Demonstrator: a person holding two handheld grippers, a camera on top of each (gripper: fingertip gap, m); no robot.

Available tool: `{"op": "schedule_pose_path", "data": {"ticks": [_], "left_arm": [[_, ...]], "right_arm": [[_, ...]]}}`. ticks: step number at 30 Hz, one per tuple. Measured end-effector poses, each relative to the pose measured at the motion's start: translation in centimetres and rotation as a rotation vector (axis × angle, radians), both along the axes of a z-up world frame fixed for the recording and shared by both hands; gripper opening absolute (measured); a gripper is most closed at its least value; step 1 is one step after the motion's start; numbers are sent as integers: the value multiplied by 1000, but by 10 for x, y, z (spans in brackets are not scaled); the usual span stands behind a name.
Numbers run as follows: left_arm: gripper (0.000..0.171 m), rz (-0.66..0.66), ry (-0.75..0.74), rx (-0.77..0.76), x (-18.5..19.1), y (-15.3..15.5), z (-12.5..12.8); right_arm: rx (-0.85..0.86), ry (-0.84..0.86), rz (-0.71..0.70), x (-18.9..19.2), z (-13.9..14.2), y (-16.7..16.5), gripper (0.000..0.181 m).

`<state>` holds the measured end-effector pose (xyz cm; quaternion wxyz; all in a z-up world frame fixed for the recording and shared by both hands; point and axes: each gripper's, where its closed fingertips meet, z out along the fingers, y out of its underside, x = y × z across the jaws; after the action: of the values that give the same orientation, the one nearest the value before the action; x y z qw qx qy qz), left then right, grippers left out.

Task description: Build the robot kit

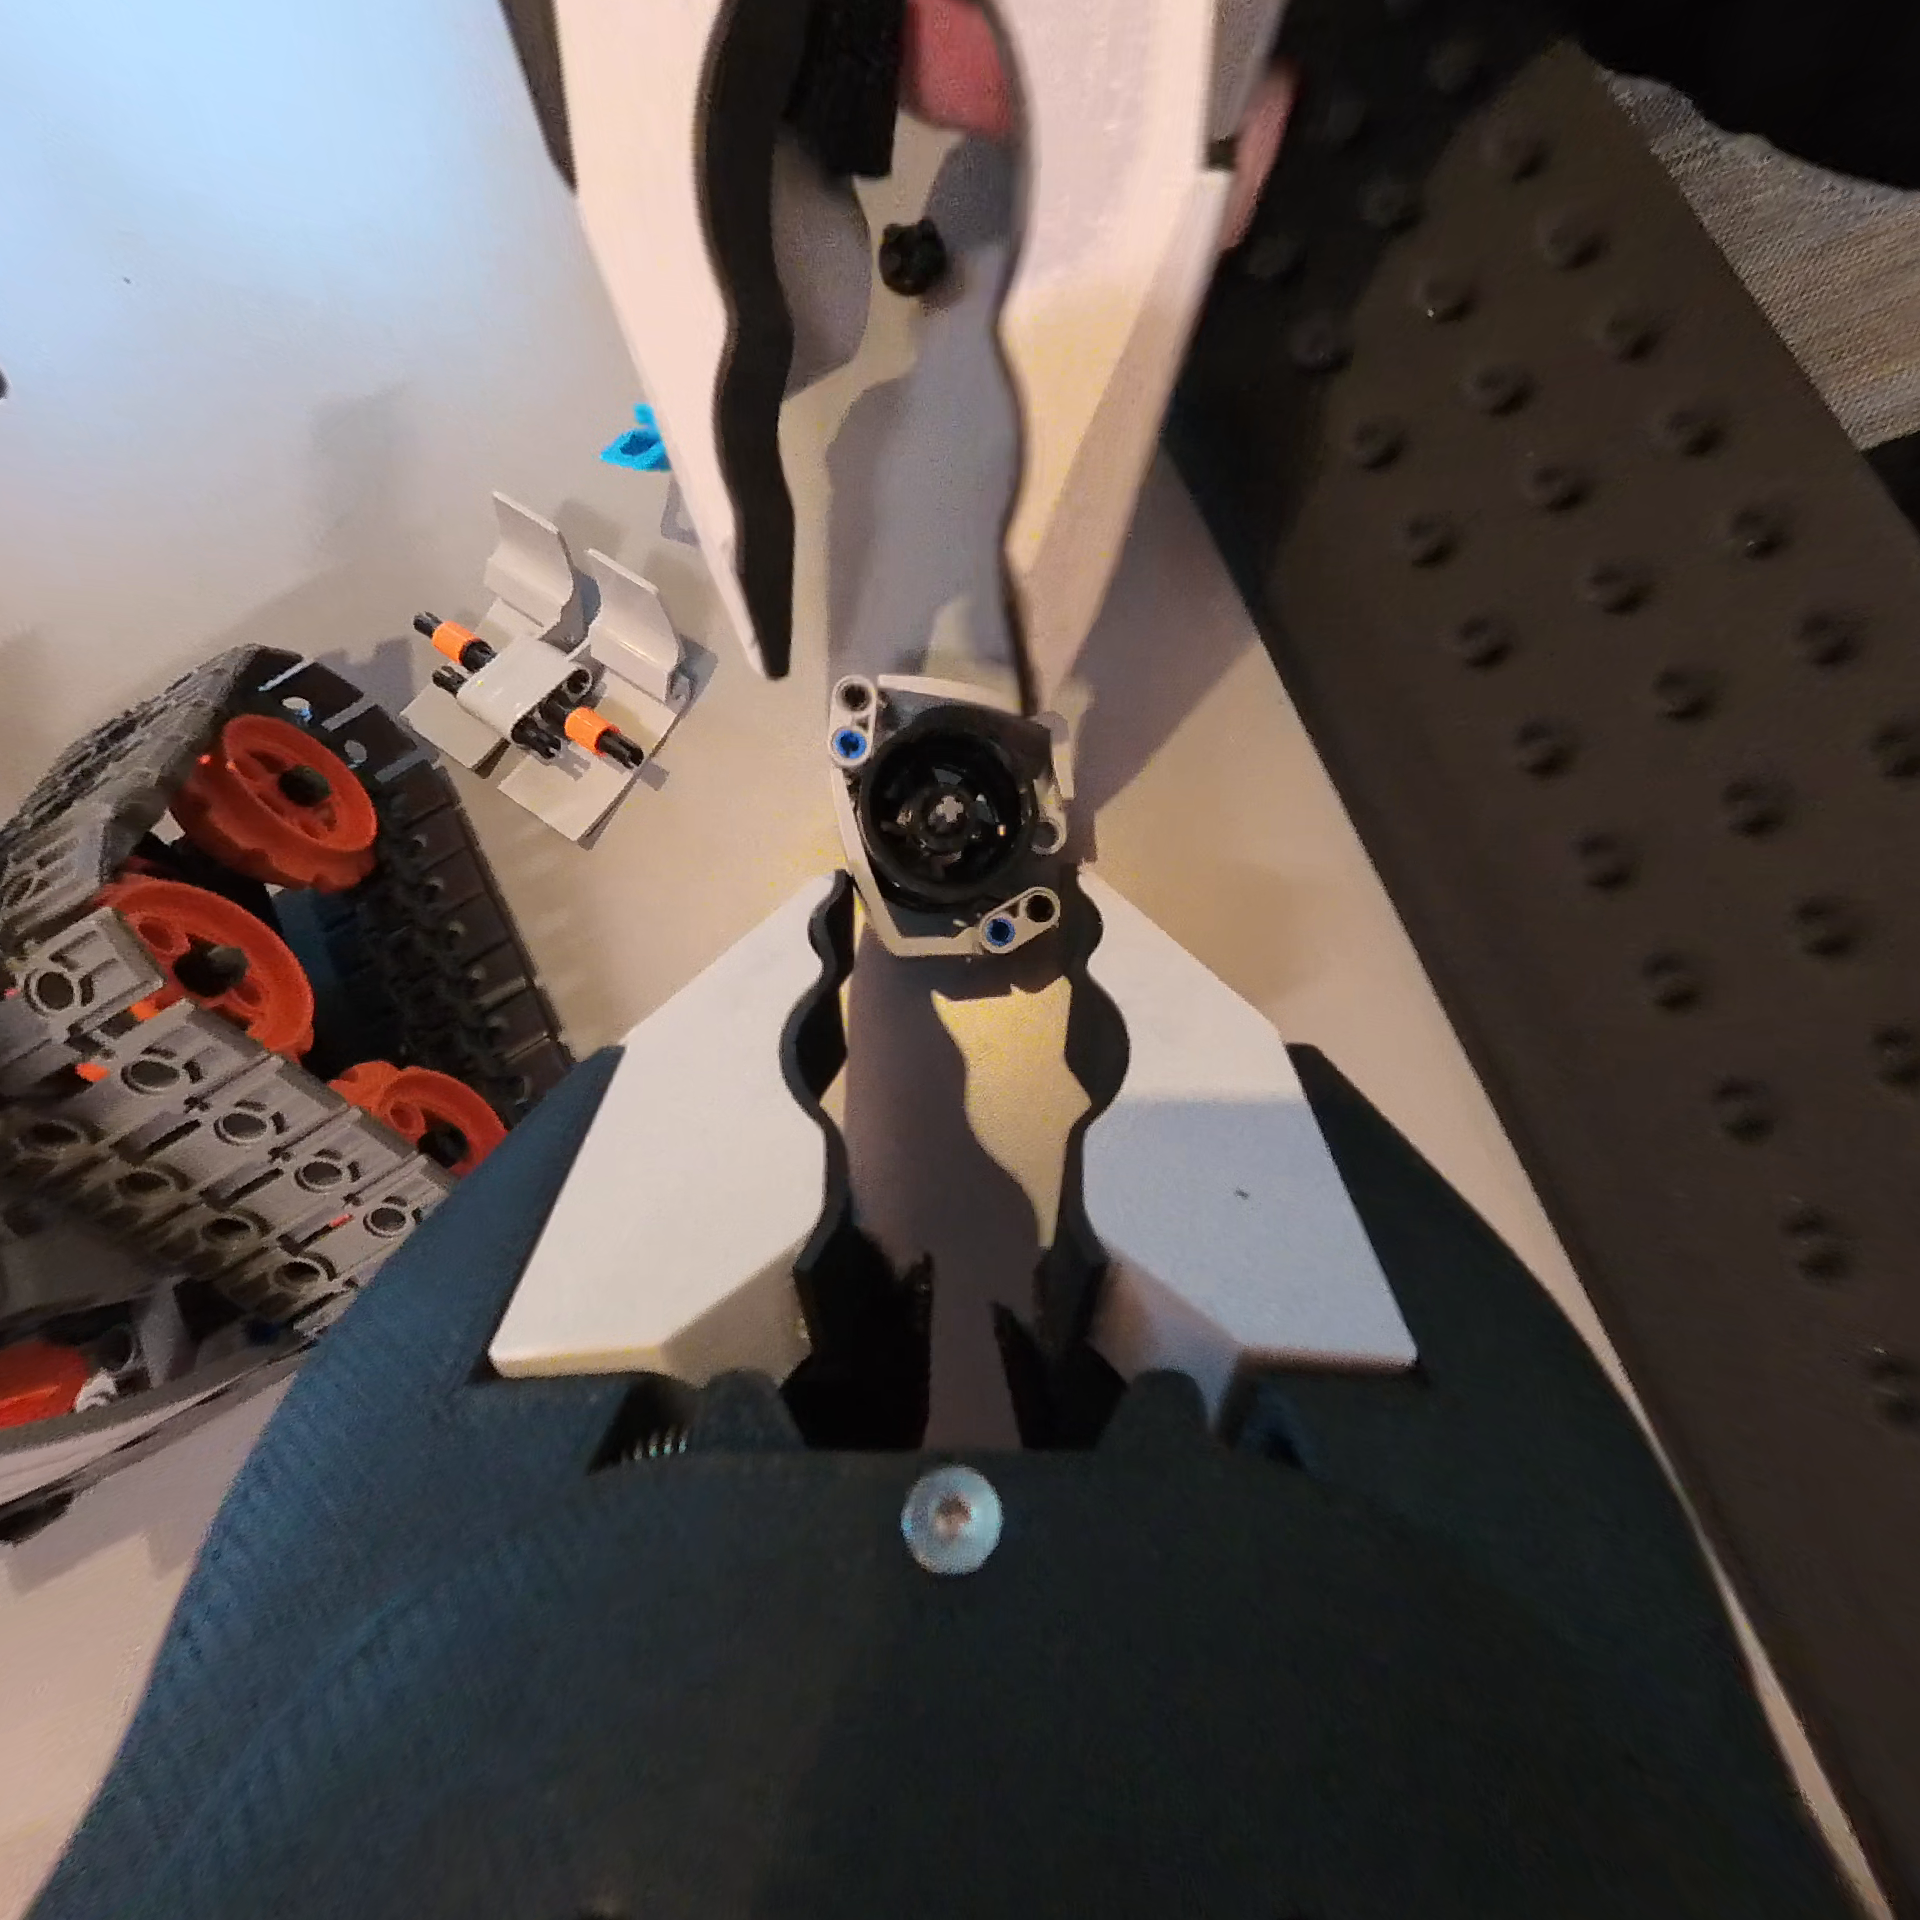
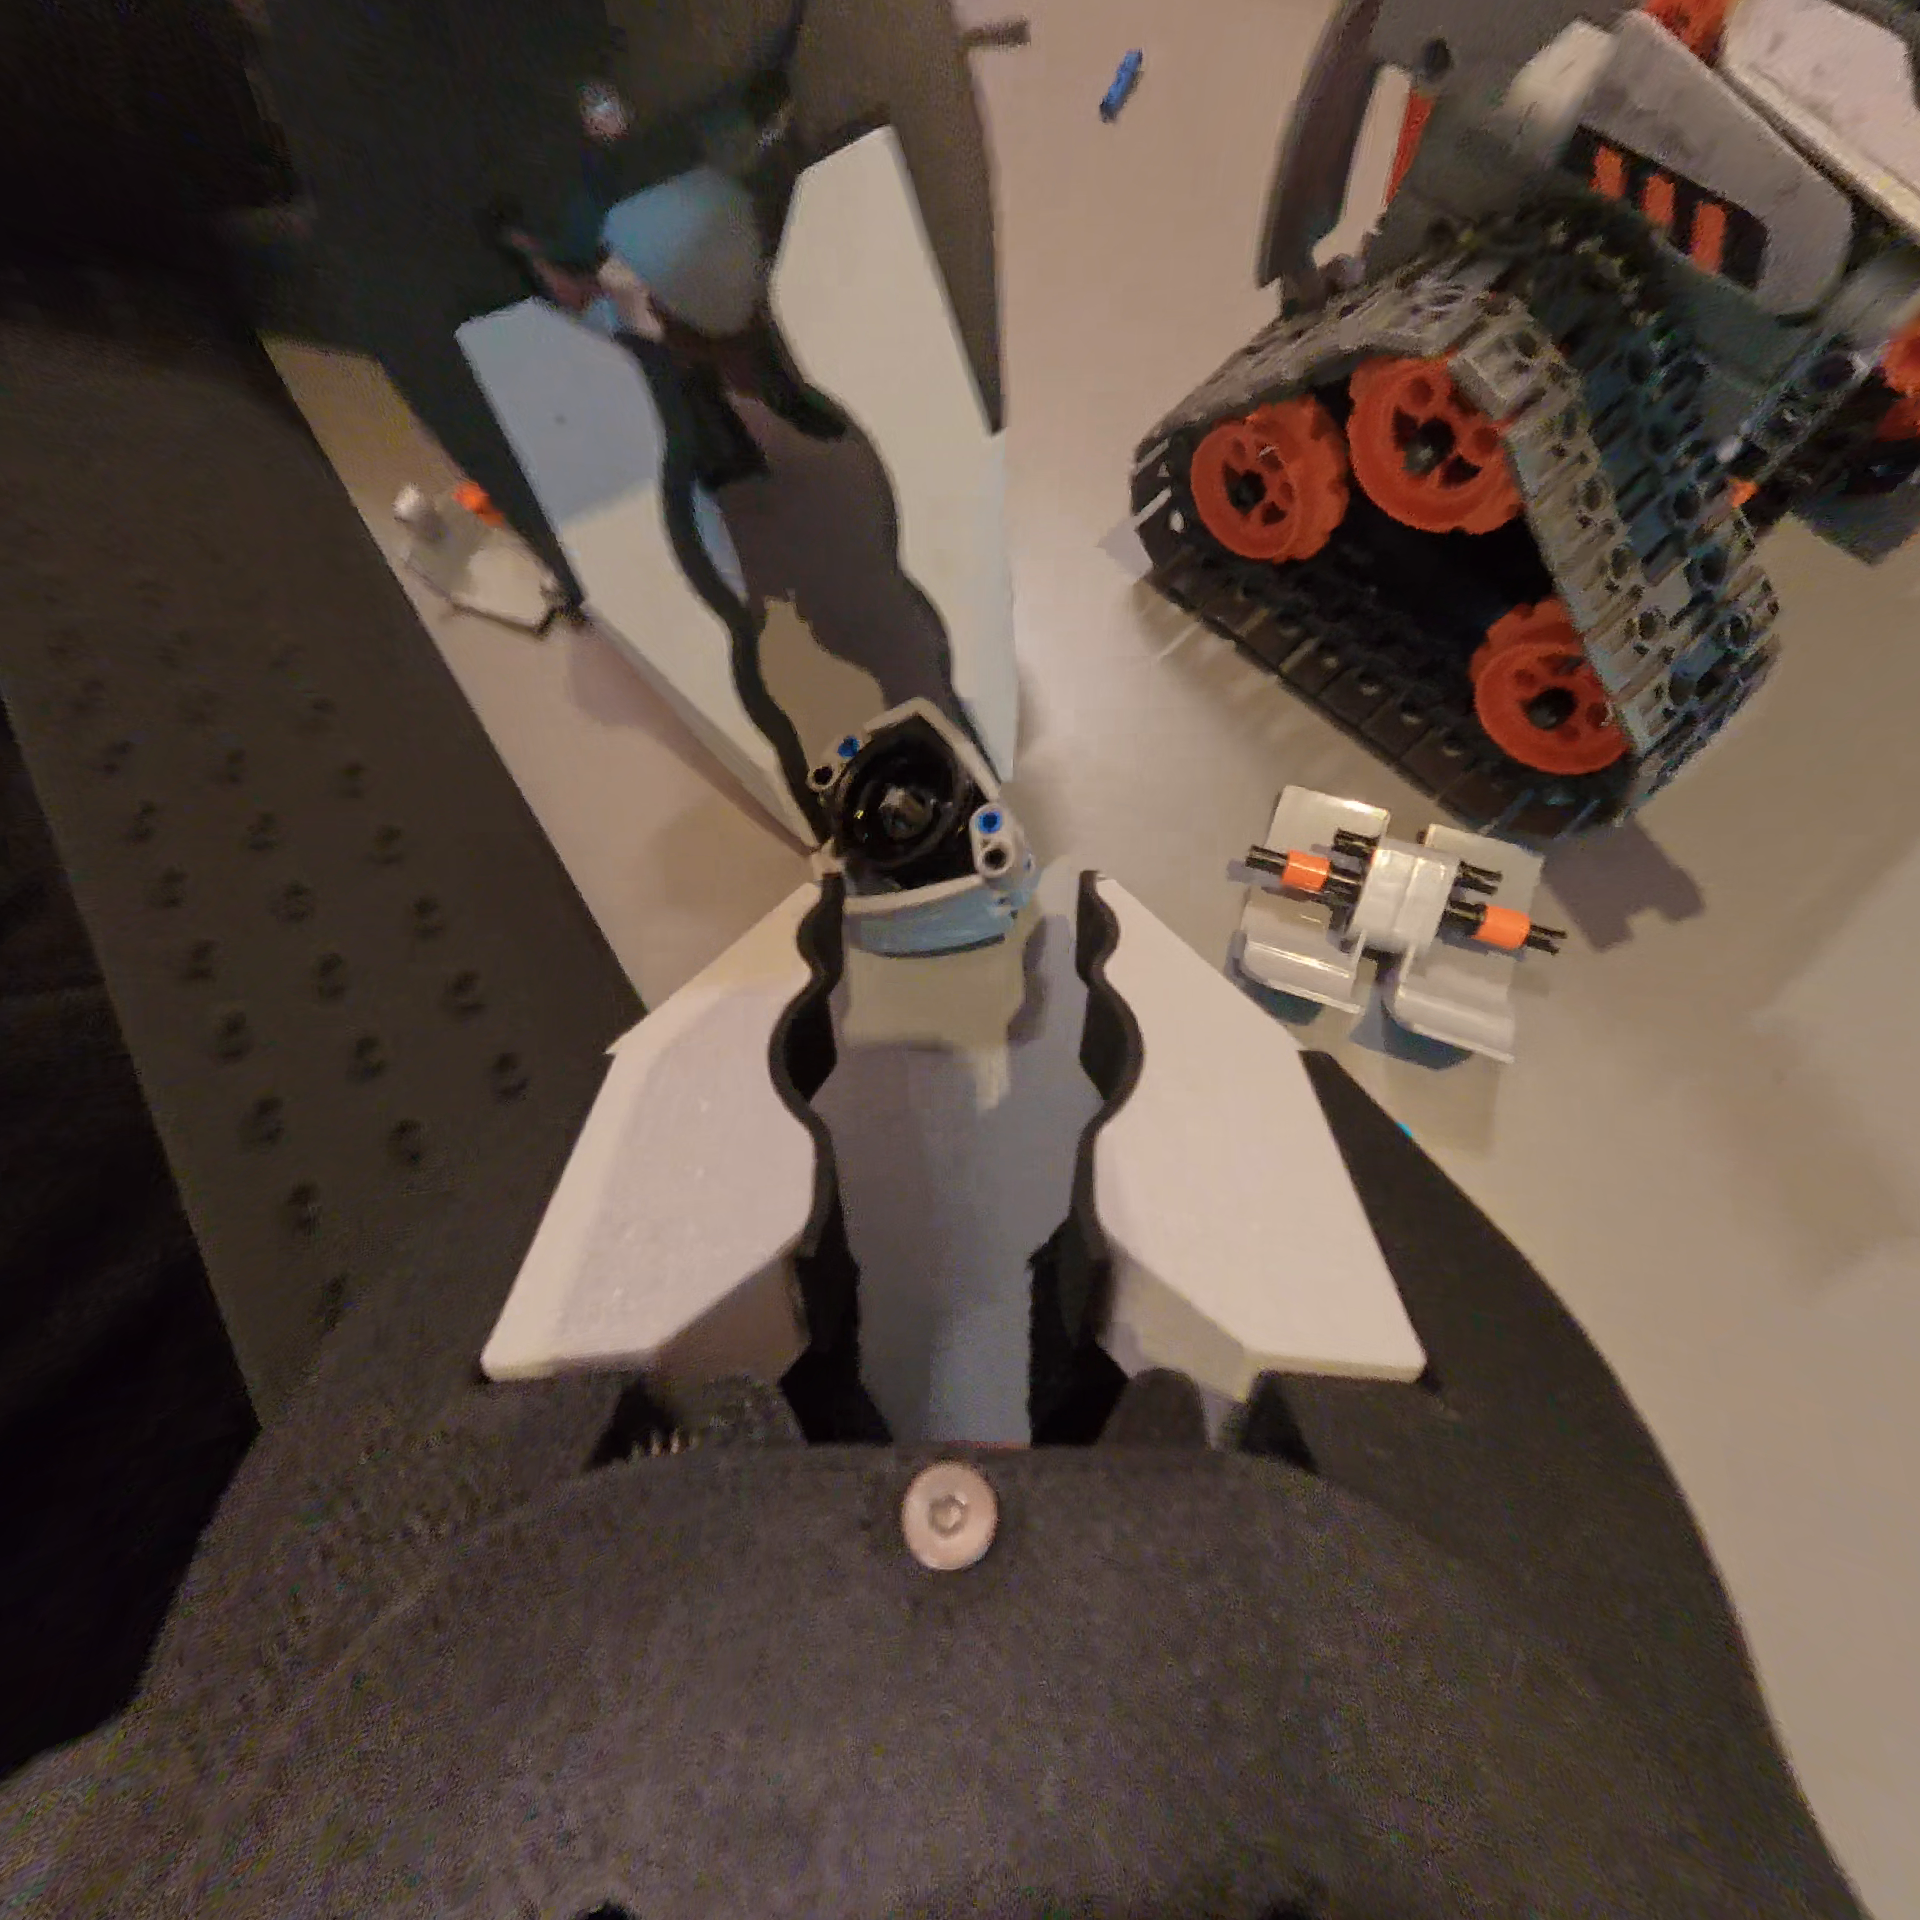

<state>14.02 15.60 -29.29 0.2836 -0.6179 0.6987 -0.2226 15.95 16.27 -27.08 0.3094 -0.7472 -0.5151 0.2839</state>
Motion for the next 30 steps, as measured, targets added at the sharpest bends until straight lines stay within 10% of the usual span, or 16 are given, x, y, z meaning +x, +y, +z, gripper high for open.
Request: {"op": "schedule_pose_path", "data": {"ticks": [7, 22, 30], "left_arm": [[47, -1, 28, -77, 2, -3, -7], [36, -25, -151, -174, 2, -6, 27], [49, -81, -313, 267, 9, -2, 84]], "right_arm": [[173, -134, 90, -7, -13, -6, 40], [-169, 214, 101, -6, 20, -9, 39], [-281, 491, 154, 1, 62, -17, 39]]}}
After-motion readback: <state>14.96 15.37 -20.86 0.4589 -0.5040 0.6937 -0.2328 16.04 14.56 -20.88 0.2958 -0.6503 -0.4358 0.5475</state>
